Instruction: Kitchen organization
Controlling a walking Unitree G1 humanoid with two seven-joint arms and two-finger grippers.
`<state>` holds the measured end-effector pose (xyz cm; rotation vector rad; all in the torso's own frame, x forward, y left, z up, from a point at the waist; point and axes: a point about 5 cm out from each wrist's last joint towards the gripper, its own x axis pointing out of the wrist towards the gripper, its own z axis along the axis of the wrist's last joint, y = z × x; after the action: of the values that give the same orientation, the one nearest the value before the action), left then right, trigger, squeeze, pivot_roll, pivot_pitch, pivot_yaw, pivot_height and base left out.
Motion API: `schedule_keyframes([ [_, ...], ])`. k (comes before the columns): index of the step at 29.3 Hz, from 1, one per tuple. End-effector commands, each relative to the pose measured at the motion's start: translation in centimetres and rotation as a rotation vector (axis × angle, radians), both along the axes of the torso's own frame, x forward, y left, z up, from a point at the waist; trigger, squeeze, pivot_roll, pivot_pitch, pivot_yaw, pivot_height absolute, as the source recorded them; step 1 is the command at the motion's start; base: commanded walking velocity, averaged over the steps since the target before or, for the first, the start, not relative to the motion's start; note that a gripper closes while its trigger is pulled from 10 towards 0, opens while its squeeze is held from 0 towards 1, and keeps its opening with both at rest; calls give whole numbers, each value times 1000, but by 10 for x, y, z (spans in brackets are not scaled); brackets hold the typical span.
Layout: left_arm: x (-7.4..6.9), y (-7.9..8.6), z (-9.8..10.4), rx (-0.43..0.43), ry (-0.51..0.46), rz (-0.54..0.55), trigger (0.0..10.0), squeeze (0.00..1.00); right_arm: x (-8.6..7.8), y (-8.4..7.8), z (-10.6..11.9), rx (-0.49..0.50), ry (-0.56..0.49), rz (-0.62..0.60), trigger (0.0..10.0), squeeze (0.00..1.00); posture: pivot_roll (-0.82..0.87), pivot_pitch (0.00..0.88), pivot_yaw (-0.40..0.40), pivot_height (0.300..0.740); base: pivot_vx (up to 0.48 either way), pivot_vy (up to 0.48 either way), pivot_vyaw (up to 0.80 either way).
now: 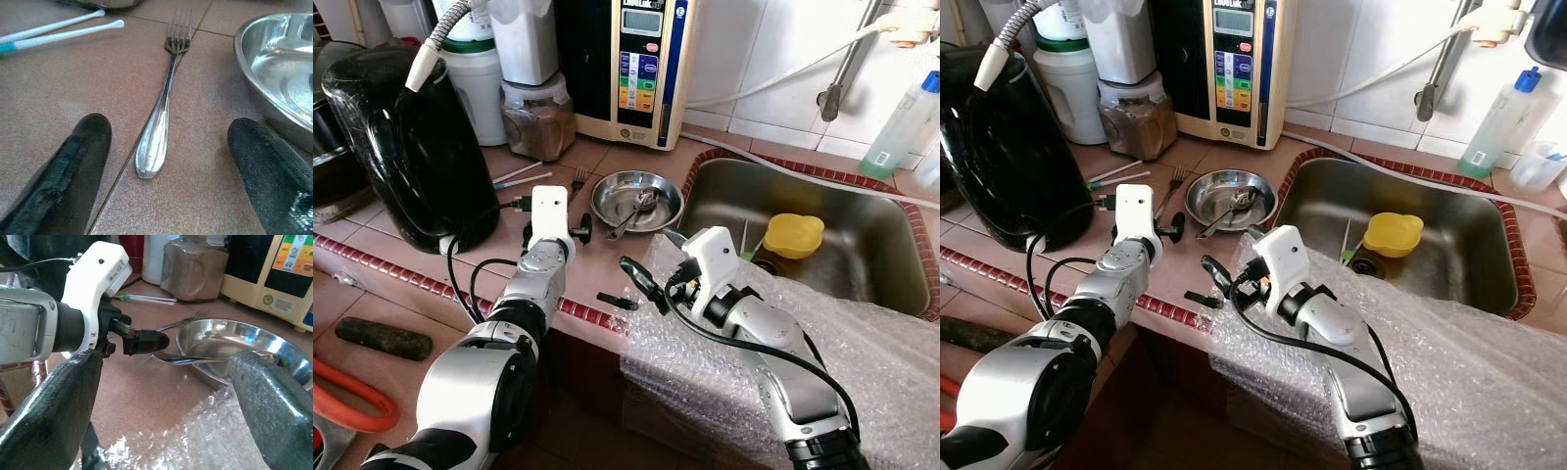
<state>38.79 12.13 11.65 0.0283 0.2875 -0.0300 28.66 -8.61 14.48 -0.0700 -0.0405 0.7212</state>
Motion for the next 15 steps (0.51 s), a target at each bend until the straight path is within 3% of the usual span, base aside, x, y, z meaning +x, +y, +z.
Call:
schedule_keyframes([
  [1,3,-1,5,21,13,-24,0,0,-2,2,6,6,-18,3,10000,0,-102,0,24,740,0,0,0],
  [15,0,3,-2,54,65,-58,0,0,-3,3,5,18,-3,34,10000,0,-91,0,27,740,0,0,0],
])
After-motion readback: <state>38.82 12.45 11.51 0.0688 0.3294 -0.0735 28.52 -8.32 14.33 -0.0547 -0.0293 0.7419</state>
